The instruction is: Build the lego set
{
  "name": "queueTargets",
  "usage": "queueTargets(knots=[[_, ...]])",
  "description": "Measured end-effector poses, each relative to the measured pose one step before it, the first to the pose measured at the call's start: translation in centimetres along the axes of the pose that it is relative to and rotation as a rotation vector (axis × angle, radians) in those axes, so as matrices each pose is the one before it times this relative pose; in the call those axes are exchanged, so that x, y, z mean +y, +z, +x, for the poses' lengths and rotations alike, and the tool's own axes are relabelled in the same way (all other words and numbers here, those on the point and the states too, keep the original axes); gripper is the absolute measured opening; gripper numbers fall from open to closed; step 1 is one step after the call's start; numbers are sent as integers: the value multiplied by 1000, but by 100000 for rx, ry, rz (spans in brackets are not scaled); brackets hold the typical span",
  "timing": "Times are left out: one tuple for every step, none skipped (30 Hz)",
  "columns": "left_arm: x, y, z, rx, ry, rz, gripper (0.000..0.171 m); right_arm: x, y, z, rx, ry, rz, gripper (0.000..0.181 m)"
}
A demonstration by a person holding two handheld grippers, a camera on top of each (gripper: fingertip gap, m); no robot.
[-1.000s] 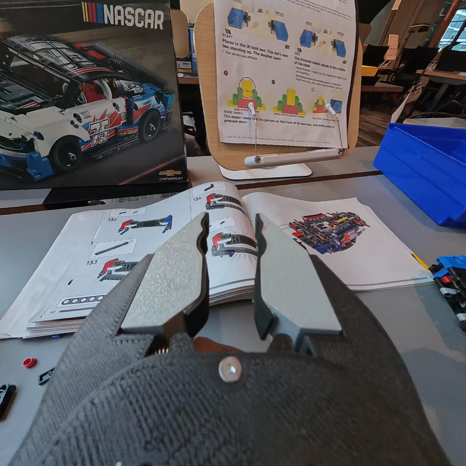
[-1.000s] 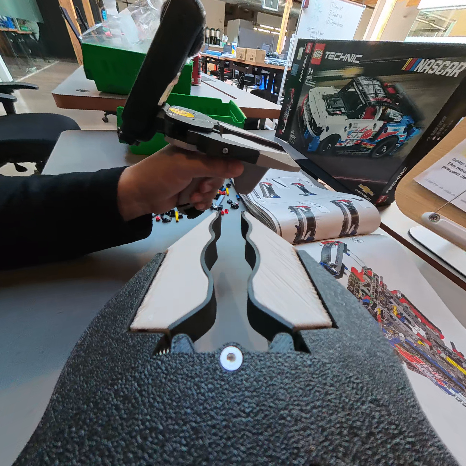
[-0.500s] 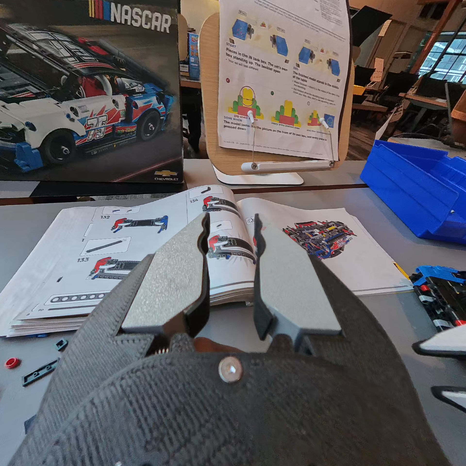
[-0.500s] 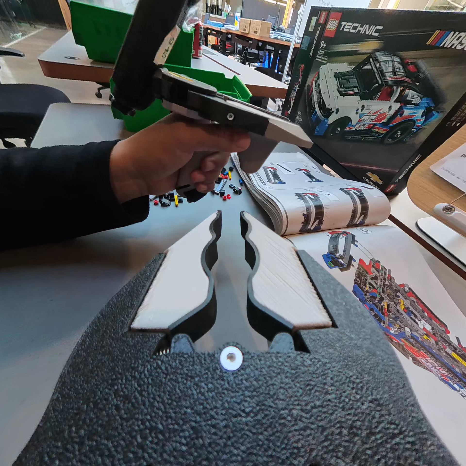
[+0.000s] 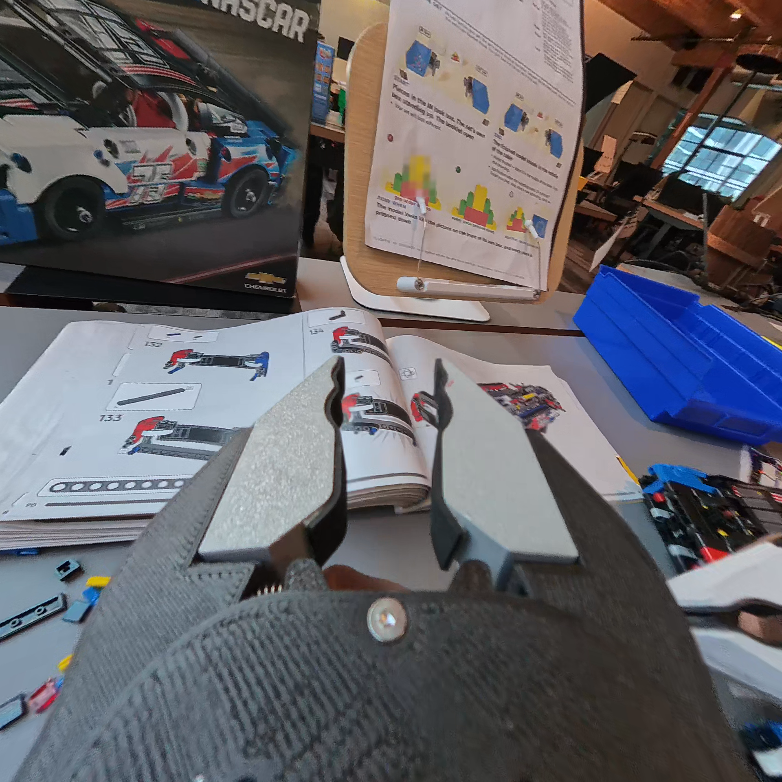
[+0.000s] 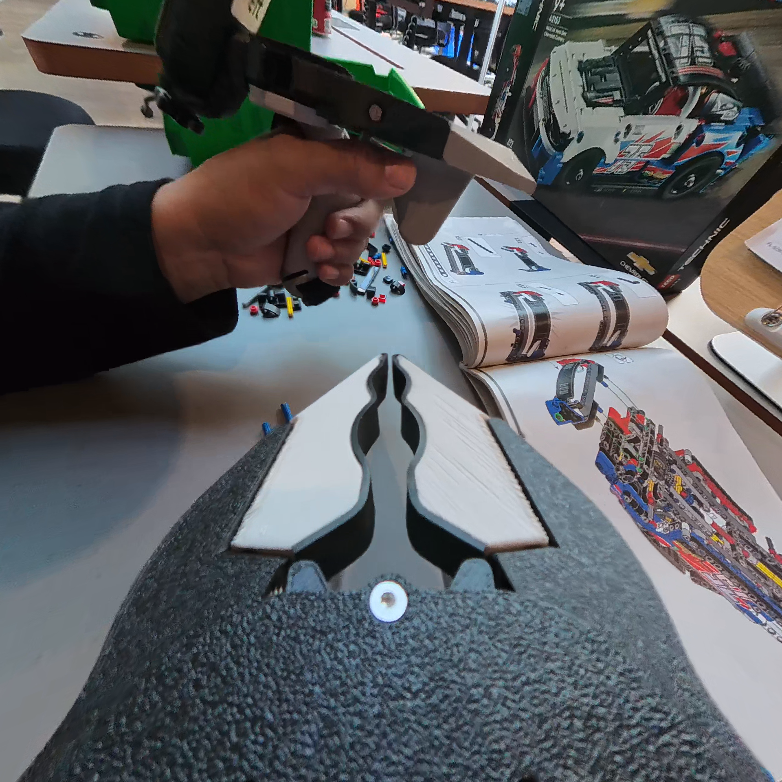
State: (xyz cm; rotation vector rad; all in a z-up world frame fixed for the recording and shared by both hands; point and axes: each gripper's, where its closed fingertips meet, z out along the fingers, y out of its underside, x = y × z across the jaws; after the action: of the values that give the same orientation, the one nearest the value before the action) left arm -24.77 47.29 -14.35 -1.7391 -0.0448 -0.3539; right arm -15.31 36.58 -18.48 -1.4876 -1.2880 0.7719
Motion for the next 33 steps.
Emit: queueTargets(knots=[[131, 4, 576, 3946, -222, -2101, 39, 138, -4, 49, -291, 685, -924, 0], [278, 49, 674, 4542, 872, -2950, 38, 40, -14, 51, -218, 747, -246, 0], [535, 102, 791, 5298, 2040, -4302, 37, -60, -39, 10, -306, 681, 372, 0], [511, 92, 936, 6114, 2406, -3981, 35, -95, -49, -32, -408, 550, 473, 0], [427, 70, 1127, 7130, 2197, -3005, 32, -87, -47, -48, -357, 383, 268, 0], [692, 84, 1417, 8849, 2075, -4426, 30, -98, -57, -50, -106, 33, 158, 0], [914, 165, 1343, 8242, 2070, -5934, 28, -109, -70, -49, 11, -292, 162, 0], [930, 226, 892, 4950, 2558, -5912, 28, -110, -77, -56, 29, -554, 166, 0], [1207, 157, 528, 2196, 4668, -7762, 29, -85, -80, -4, 292, -643, 47, 0], [1475, -52, 99, -910, 6755, -10040, 30, -73, -101, 60, 565, -507, -52, 0], [1156, -326, -328, -4279, 5103, -7955, 30, -126, -131, 102, 707, -321, 244, 0], [443, -596, 242, -797, 2590, -3264, 30, -200, -151, 78, 317, 65, 721, 0], [56, -775, 1034, 4127, 1507, -703, 29, -218, -151, 39, -24, 316, 979, 0], [-61, -669, 1154, 4676, 1417, 726, 26, -135, -112, 94, 190, 301, 727, 0], [210, -368, 799, 2136, 1198, -226, 23, -23, -89, 112, 305, 164, 237, 0], [923, -94, 591, 861, 2389, -4724, 22, 14, -83, 100, 293, -101, -123, 0], [1527, 79, 297, -1092, 3600, -9062, 22, -61, -126, 90, 440, -446, 29, 0], [1738, 158, 365, -1115, 4512, -10232, 23, -162, -186, 95, 590, -693, 542, 0], [1559, 213, 787, 1129, 4662, -8668, 23, -222, -215, 85, 649, -785, 802, 0], [1289, 259, 937, 2139, 4199, -6837, 26, -213, -199, 95, 577, -519, 719, 0], [868, 306, 477, -235, 2939, -4654, 28, -207, -185, 39, 217, -20, 750, 0], [430, 322, -70, -2599, 977, -2373, 29, -215, -164, -14, -183, 329, 879, 0], [213, 257, -102, -1631, -721, -1133, 28, -198, -128, -38, -227, 401, 882, 0], [66, 224, 260, 1373, -1172, -379, 27, -148, -99, -35, -180, 232, 647, 0], [-76, 190, 370, 2247, -732, 297, 27, -70, -61, -18, 49, -158, 303, 0], [-134, 210, 146, 624, -123, 646, 23, 2, -37, 26, 311, -492, -9, 0], [-102, 231, -14, -265, 153, 322, 20, 36, -24, 31, 371, -560, -156, 0], [16, 271, 216, 1139, 26, -443, 20, 46, -27, 18, 149, -375, -191, 0], [108, 278, 296, 1481, 180, -1077, 19, 32, -36, 15, 47, -167, -108, 0], [139, 308, 26, -456, 106, -1195, 17, -1, -62, 53, 189, -86, 75, 0], [12, 224, 140, 196, 106, -342, 12, -24, -82, 82, 213, -26, 172, 0], [-245, 61, 356, 1597, -434, 1593, 8, -33, -90, 121, 276, 52, 218, 0], [-52, 82, 82, -238, -307, 510, 6, -44, -108, 156, 402, 223, 294, 0]])
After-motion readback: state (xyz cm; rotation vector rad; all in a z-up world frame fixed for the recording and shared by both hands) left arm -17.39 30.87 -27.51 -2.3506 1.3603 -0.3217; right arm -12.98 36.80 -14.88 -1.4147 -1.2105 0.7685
